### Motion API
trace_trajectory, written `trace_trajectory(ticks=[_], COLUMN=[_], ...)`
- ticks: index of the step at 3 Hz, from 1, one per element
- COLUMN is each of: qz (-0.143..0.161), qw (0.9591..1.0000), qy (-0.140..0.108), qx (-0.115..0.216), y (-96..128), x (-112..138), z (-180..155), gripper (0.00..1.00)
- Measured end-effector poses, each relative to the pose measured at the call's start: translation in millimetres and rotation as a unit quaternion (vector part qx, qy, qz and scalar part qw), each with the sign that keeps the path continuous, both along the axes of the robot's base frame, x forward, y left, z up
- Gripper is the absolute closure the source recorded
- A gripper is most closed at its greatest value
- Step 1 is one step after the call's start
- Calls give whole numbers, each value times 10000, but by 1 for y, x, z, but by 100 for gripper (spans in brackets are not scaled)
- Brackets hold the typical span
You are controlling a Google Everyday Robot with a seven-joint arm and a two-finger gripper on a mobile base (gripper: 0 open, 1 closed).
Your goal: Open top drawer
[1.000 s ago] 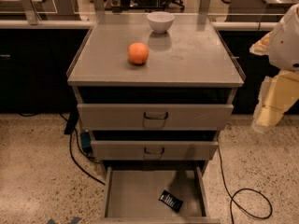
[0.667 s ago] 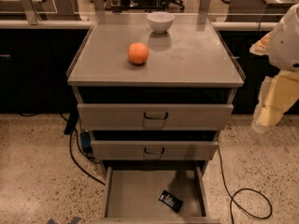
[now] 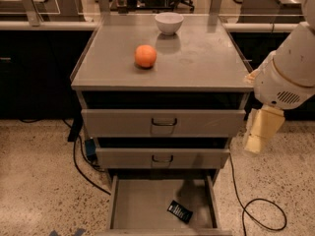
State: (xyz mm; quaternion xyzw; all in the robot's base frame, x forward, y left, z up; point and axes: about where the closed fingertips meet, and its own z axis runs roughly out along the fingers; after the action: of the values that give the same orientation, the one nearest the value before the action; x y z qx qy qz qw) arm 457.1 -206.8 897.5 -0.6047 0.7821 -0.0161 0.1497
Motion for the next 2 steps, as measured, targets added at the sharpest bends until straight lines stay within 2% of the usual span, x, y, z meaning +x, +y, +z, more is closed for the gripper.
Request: trace_trajectory(ticks=[1, 2], qz=[0, -96], qw=[10000, 9990], qy=[0, 112], qx=[1, 420], y=[0, -1], x=[0, 6], z=[0, -14], gripper=[0, 0])
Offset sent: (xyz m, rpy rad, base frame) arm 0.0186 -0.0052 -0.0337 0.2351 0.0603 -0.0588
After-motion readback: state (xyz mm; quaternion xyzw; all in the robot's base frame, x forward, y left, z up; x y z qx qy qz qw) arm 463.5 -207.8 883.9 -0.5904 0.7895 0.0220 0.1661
